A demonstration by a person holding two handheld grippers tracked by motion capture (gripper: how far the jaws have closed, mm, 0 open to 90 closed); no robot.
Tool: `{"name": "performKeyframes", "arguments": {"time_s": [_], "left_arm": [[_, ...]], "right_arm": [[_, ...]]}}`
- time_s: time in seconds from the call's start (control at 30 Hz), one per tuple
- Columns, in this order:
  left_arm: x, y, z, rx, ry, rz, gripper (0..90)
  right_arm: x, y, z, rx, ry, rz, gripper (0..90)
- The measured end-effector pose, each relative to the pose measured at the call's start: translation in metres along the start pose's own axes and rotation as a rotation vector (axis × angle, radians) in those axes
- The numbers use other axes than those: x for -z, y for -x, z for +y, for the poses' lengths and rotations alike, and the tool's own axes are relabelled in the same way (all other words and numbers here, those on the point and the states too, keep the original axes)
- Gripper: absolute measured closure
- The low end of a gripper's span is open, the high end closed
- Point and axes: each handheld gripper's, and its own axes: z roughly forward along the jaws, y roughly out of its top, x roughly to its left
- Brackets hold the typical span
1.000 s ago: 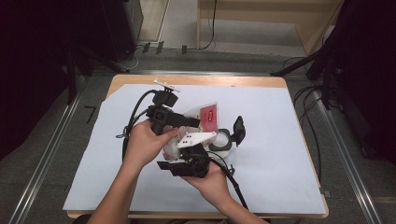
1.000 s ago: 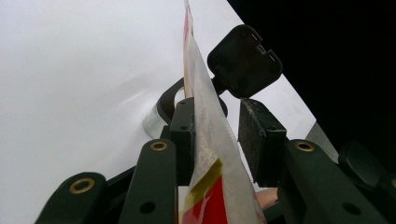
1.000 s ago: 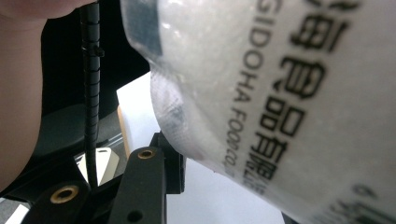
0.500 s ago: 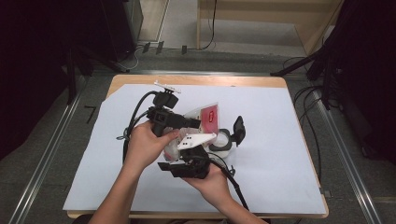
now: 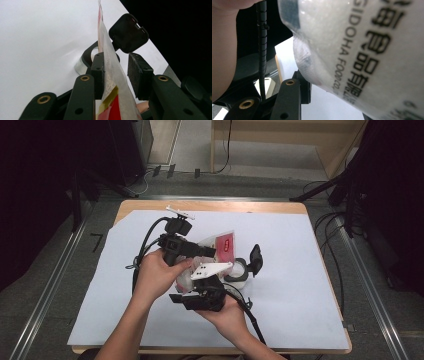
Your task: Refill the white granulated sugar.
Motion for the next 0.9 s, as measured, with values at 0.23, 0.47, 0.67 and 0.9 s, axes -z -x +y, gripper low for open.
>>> {"name": "performKeyframes", "arguments": {"time_s": [0.23, 0.47, 0.67, 0.9], "left_arm": [[-0.0012, 0.0008, 0.0017, -0.009, -0.001, -0.001, 67.8], [-0.0023, 0.0022, 0.0025, -0.013, 0.003, -0.003, 68.2], [-0.0027, 0.0032, 0.0027, -0.016, 0.002, 0.000, 68.4], [-0.0039, 0.0046, 0.0029, -0.022, 0.010, 0.004, 68.8]], "right_arm": [[0.0015, 0.0009, 0.0003, 0.001, 0.003, -0.002, 63.6], [0.0037, 0.0014, 0.0005, 0.000, 0.000, -0.008, 63.6], [0.0033, 0.0015, 0.0000, -0.003, 0.004, -0.008, 63.5], [0.0028, 0.0024, -0.0010, 0.002, 0.010, -0.022, 63.4]]}}
